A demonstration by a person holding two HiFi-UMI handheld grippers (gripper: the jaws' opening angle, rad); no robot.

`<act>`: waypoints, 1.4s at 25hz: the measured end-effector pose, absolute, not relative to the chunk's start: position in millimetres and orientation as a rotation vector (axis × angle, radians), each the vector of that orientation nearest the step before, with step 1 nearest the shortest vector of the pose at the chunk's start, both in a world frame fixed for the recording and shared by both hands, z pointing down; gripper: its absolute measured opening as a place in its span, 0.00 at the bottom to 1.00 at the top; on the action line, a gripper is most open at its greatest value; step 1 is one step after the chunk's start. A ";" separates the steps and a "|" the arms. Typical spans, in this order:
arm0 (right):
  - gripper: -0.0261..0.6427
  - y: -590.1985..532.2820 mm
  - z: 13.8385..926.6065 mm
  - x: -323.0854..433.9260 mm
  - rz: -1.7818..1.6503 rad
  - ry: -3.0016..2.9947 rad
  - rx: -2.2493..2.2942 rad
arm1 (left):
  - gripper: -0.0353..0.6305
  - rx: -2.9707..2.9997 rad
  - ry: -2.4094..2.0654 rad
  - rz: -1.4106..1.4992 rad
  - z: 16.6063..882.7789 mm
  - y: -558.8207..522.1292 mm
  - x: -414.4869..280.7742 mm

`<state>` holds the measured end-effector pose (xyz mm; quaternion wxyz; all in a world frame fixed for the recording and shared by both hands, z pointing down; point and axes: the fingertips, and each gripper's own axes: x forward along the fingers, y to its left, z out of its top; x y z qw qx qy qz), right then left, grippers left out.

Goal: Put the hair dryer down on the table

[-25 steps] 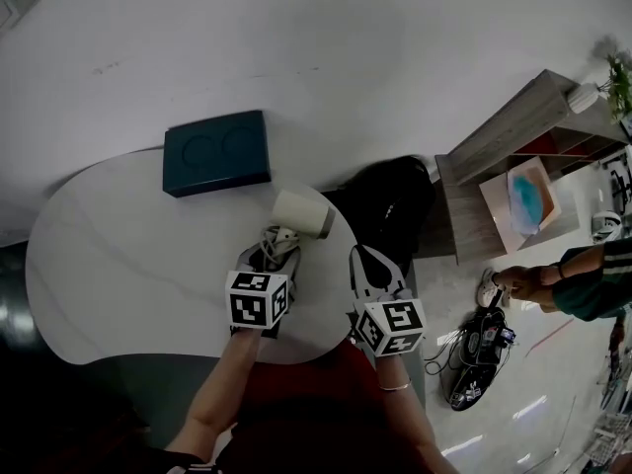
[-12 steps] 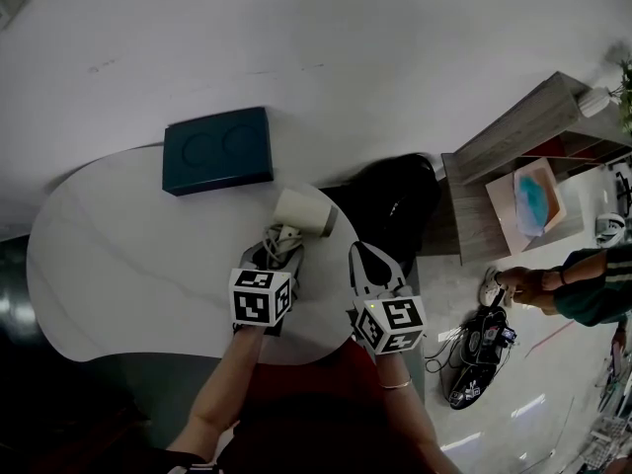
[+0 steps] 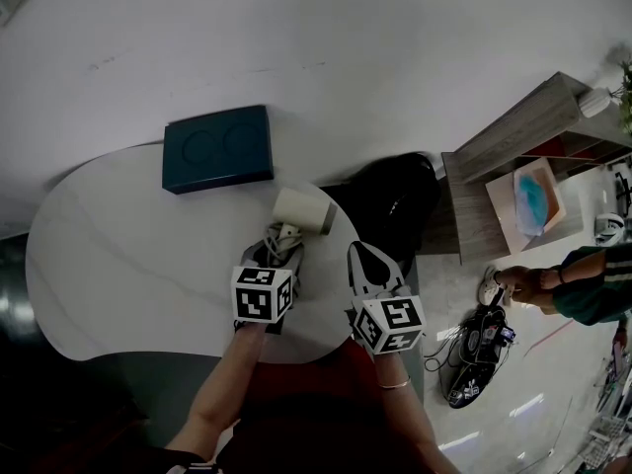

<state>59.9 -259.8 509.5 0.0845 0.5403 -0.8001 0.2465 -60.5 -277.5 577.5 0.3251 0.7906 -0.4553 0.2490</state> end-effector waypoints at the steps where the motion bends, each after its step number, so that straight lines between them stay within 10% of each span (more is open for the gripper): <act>1: 0.06 -259.5 509.8 60.1 0.735 -2.386 1.612 | 0.38 2.075 -1.197 0.658 577.9 -277.5 -60.3; 35: 0.06 -234.4 500.6 45.9 0.717 -2.398 1.609 | 0.48 2.139 -1.241 0.690 559.6 -264.6 -69.6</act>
